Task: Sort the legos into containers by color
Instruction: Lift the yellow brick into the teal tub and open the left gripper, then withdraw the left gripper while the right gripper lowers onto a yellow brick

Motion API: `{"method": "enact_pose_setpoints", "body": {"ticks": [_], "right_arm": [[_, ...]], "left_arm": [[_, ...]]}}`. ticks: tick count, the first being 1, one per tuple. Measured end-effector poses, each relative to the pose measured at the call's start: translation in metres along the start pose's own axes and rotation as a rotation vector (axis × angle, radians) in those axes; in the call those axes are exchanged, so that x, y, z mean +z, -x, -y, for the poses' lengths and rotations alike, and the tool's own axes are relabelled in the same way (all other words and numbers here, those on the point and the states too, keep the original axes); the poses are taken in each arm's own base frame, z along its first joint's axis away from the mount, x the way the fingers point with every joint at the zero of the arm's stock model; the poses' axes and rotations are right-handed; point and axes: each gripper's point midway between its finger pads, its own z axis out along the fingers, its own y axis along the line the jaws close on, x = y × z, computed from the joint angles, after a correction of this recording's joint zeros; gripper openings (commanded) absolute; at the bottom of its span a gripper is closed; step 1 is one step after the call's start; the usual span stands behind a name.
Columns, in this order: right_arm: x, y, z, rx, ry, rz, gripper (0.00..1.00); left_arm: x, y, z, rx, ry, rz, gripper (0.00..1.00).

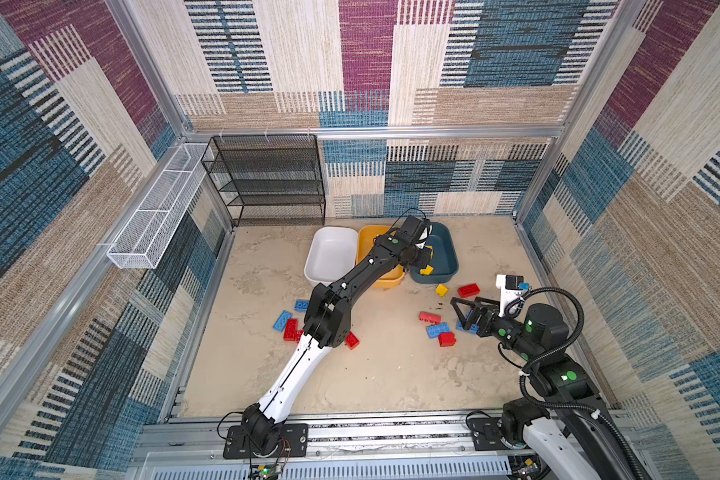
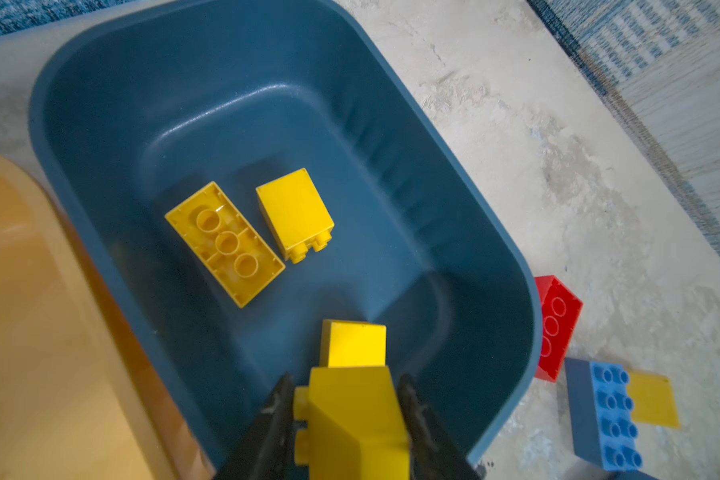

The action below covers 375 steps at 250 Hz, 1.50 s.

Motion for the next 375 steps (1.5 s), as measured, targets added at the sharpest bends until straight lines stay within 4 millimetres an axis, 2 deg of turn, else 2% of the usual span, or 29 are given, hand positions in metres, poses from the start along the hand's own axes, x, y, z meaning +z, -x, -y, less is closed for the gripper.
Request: {"method": "enact_pose_setpoints", "body": {"ticks": [27, 45, 72, 99, 134, 168, 188, 211, 230, 263, 293, 319, 375], "right_arm": [[0.000, 0.000, 0.002, 0.020, -0.010, 0.001, 1.00], [0.001, 0.000, 0.004, 0.034, -0.022, 0.000, 1.00], [0.001, 0.002, 0.013, 0.067, -0.066, 0.018, 0.99], [0.008, -0.002, 0.028, 0.102, -0.138, 0.007, 0.99], [0.023, -0.012, 0.055, 0.133, -0.260, -0.044, 1.00], [0.028, -0.019, 0.081, 0.159, -0.381, -0.057, 1.00], [0.025, -0.020, 0.099, 0.198, -0.443, -0.023, 0.99], [0.020, -0.029, 0.124, 0.262, -0.514, -0.002, 0.90], [0.015, -0.035, 0.147, 0.319, -0.573, 0.015, 0.83], [0.008, -0.037, 0.178, 0.380, -0.641, 0.041, 0.68], [0.009, -0.044, 0.195, 0.388, -0.688, 0.014, 0.69], [0.012, -0.048, 0.205, 0.384, -0.721, -0.017, 0.67], [0.020, -0.048, 0.219, 0.351, -0.770, -0.068, 0.67]], "left_arm": [[-0.001, 0.001, 0.001, -0.007, -0.005, 0.004, 0.71], [-0.004, 0.004, 0.002, -0.005, -0.006, 0.009, 0.75], [-0.021, 0.010, 0.006, 0.005, -0.008, 0.018, 0.76], [-0.053, 0.017, 0.012, 0.017, -0.006, 0.028, 0.76], [-0.111, 0.019, 0.017, 0.024, 0.018, 0.054, 0.76], [-0.163, -0.013, 0.017, 0.014, 0.039, 0.051, 0.75], [-0.187, -0.041, 0.016, -0.017, 0.044, 0.066, 0.74], [-0.209, -0.088, 0.018, -0.054, 0.034, 0.050, 0.73], [-0.222, -0.120, 0.022, -0.076, 0.018, 0.043, 0.73], [-0.248, -0.158, 0.020, -0.107, 0.014, 0.062, 0.73], [-0.270, -0.180, 0.020, -0.120, -0.008, 0.101, 0.73], [-0.280, -0.204, 0.010, -0.140, 0.003, 0.113, 0.73], [-0.290, -0.222, 0.004, -0.171, -0.009, 0.136, 0.73]]}}
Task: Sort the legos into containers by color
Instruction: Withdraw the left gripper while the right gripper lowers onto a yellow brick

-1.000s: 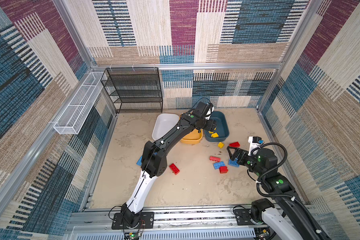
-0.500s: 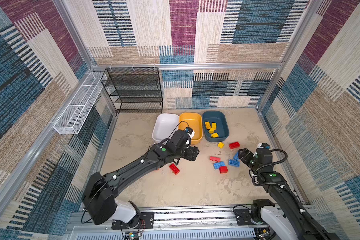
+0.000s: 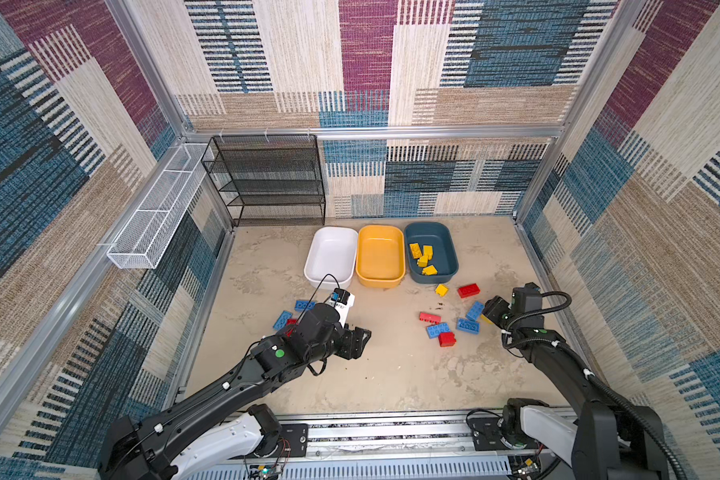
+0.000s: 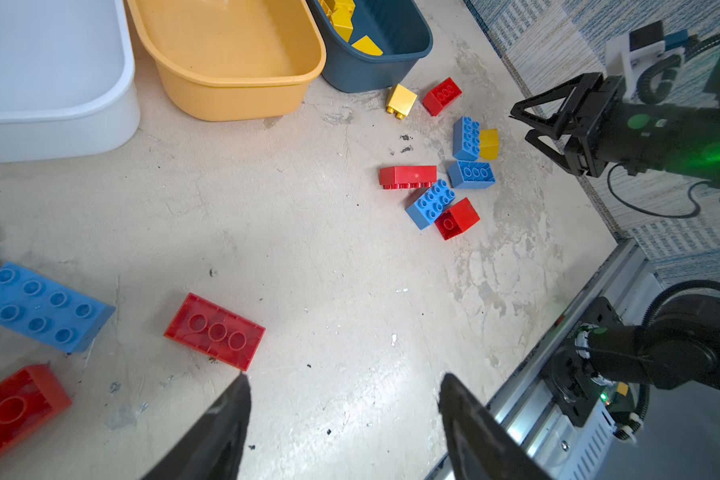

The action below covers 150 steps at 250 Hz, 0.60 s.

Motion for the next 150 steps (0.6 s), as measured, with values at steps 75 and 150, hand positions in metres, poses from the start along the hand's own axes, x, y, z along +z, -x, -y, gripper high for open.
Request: {"method": "enact_pose_setpoints", "body": {"ticks": [75, 150], "right_arm": [[0.017, -0.013, 0.010, -0.027, -0.054, -0.069, 0.59], [0.026, -0.014, 0.010, -0.036, -0.073, -0.104, 0.50]], "left_arm": [[0.000, -0.018, -0.010, -0.008, 0.007, -0.015, 0.73], [-0.003, -0.018, -0.009, -0.011, -0.003, -0.001, 0.73]]}}
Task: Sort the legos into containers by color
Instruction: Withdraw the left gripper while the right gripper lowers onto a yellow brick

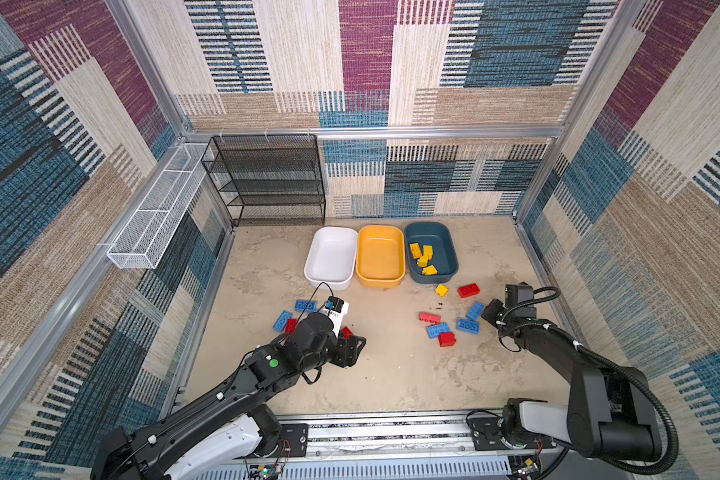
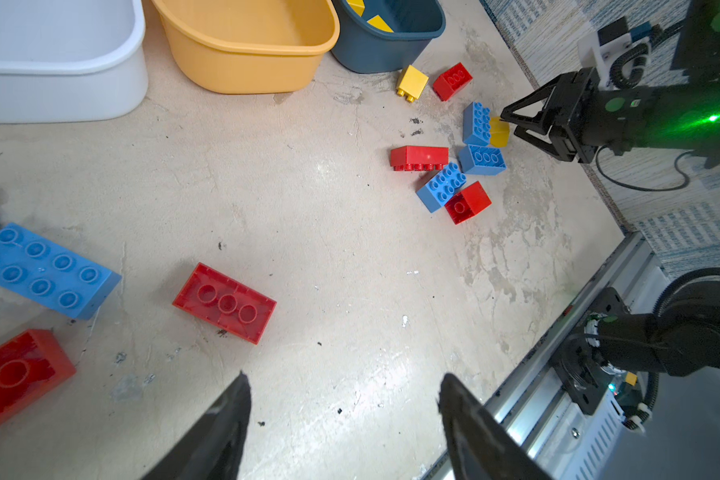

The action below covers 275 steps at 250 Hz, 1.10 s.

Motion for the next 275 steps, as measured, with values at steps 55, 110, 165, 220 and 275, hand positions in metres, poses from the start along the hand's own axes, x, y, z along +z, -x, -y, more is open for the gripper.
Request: {"method": "enact_pose_setpoints", "body": {"ticks": [55, 110, 165, 220, 275], "right_arm": [[0.004, -0.008, 0.003, -0.006, -0.019, -0.053, 0.50], [0.007, -0.016, 0.006, -0.018, -0.046, -0.109, 0.49], [0.017, -0.013, 0.009, -0.044, -0.094, -0.140, 0.49], [0.031, 0.001, 0.008, -0.057, -0.124, -0.105, 0.44], [0.032, 0.007, 0.007, -0.065, -0.136, -0.098, 0.32]], "left_arm": [[-0.006, -0.001, -0.001, -0.003, -0.015, 0.028, 0.73], [-0.004, -0.009, -0.006, -0.026, -0.019, 0.039, 0.73], [-0.002, -0.010, -0.006, -0.026, -0.029, 0.052, 0.73], [0.000, -0.011, -0.006, -0.025, -0.038, 0.068, 0.73], [0.003, -0.011, -0.006, -0.025, -0.040, 0.071, 0.73]]}}
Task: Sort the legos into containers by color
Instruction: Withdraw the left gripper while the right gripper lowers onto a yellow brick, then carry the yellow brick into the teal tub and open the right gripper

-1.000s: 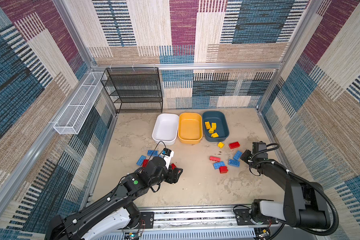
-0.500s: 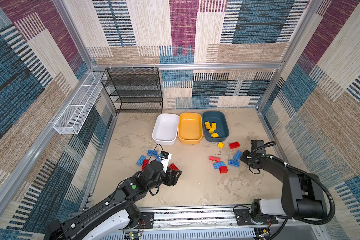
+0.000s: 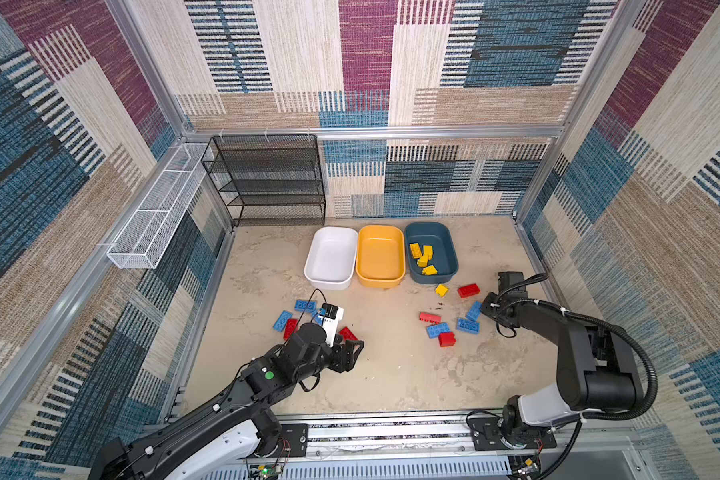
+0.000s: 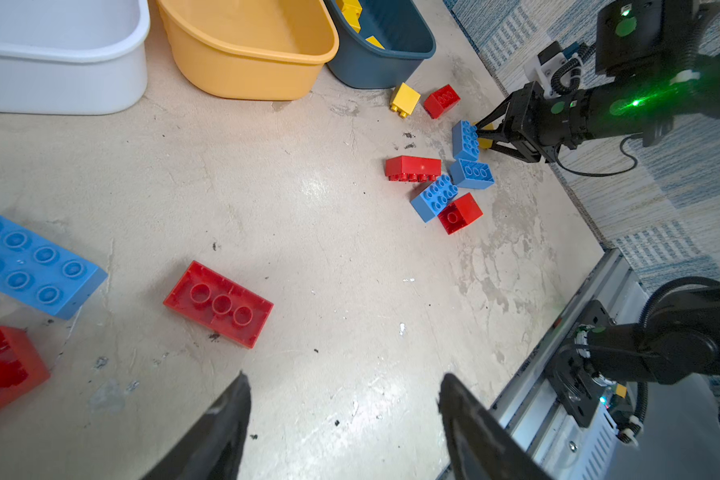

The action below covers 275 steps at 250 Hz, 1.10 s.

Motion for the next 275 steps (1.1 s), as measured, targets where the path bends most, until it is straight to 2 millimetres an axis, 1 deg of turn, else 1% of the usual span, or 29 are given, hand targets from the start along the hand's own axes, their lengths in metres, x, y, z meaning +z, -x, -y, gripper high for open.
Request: {"method": "enact_pose_setpoints", "body": {"ticks": [44, 69, 93, 129, 154, 163, 171, 188, 204, 206, 208, 215, 221, 223, 233, 237, 239, 241, 246, 248, 258, 260, 275], "right_arm": [[-0.007, -0.004, 0.006, -0.027, -0.028, -0.026, 0.28], [-0.015, -0.006, 0.008, -0.044, -0.038, -0.042, 0.27], [-0.025, 0.001, 0.005, -0.061, -0.029, -0.028, 0.28], [-0.045, 0.020, -0.005, -0.087, 0.002, 0.015, 0.28], [-0.057, 0.033, -0.021, -0.111, 0.045, 0.035, 0.27], [-0.064, 0.039, -0.032, -0.131, 0.066, 0.044, 0.28], [-0.067, 0.043, -0.037, -0.140, 0.075, 0.051, 0.28], [-0.077, 0.053, -0.060, -0.168, 0.123, 0.072, 0.28], [-0.084, 0.059, -0.086, -0.201, 0.168, 0.087, 0.29], [-0.086, 0.062, -0.093, -0.207, 0.181, 0.092, 0.29], [-0.086, 0.062, -0.093, -0.207, 0.181, 0.092, 0.29], [-0.088, 0.064, -0.108, -0.222, 0.206, 0.096, 0.29], [-0.089, 0.065, -0.118, -0.233, 0.226, 0.092, 0.29], [-0.090, 0.066, -0.125, -0.239, 0.239, 0.093, 0.29], [-0.091, 0.067, -0.139, -0.250, 0.264, 0.095, 0.29], [-0.091, 0.068, -0.149, -0.258, 0.281, 0.095, 0.29], [-0.091, 0.068, -0.149, -0.258, 0.281, 0.095, 0.29], [-0.091, 0.067, -0.155, -0.262, 0.295, 0.090, 0.29], [-0.091, 0.068, -0.161, -0.265, 0.306, 0.089, 0.30], [-0.091, 0.068, -0.166, -0.270, 0.317, 0.087, 0.29], [-0.090, 0.069, -0.177, -0.276, 0.341, 0.090, 0.29], [-0.089, 0.070, -0.182, -0.279, 0.349, 0.091, 0.29], [-0.084, 0.072, -0.198, -0.283, 0.378, 0.090, 0.29]], "left_arm": [[0.000, 0.001, 0.000, 0.000, -0.002, 0.004, 0.73], [0.000, 0.000, 0.000, 0.000, -0.004, 0.006, 0.73], [0.001, 0.000, 0.000, 0.000, -0.003, 0.005, 0.73], [0.002, -0.002, -0.001, -0.003, 0.001, -0.001, 0.73], [0.003, -0.003, -0.002, -0.003, 0.004, -0.006, 0.72], [0.003, -0.003, -0.002, -0.004, 0.004, -0.007, 0.72], [0.003, -0.003, -0.002, -0.007, 0.005, -0.008, 0.73], [0.003, -0.004, -0.002, -0.012, 0.007, -0.013, 0.73], [0.002, -0.004, -0.002, -0.020, 0.008, -0.014, 0.73], [0.002, -0.003, -0.002, -0.021, 0.008, -0.015, 0.73], [0.001, -0.003, -0.002, -0.023, 0.009, -0.016, 0.73], [0.000, -0.002, -0.001, -0.025, 0.008, -0.017, 0.73], [-0.001, 0.001, 0.001, -0.026, 0.007, -0.018, 0.73], [-0.002, 0.003, 0.002, -0.027, 0.005, -0.017, 0.73], [-0.005, 0.008, 0.006, -0.031, -0.002, -0.013, 0.73], [-0.007, 0.011, 0.008, -0.031, -0.004, -0.009, 0.73], [-0.007, 0.011, 0.008, -0.031, -0.004, -0.009, 0.73], [-0.008, 0.015, 0.010, -0.033, -0.008, -0.003, 0.73], [-0.010, 0.018, 0.012, -0.034, -0.011, 0.001, 0.73], [-0.012, 0.020, 0.014, -0.035, -0.012, 0.004, 0.73], [-0.018, 0.028, 0.018, -0.038, -0.018, 0.015, 0.73], [-0.019, 0.029, 0.018, -0.039, -0.019, 0.016, 0.73], [-0.030, 0.038, 0.023, -0.042, -0.024, 0.028, 0.73]]}}
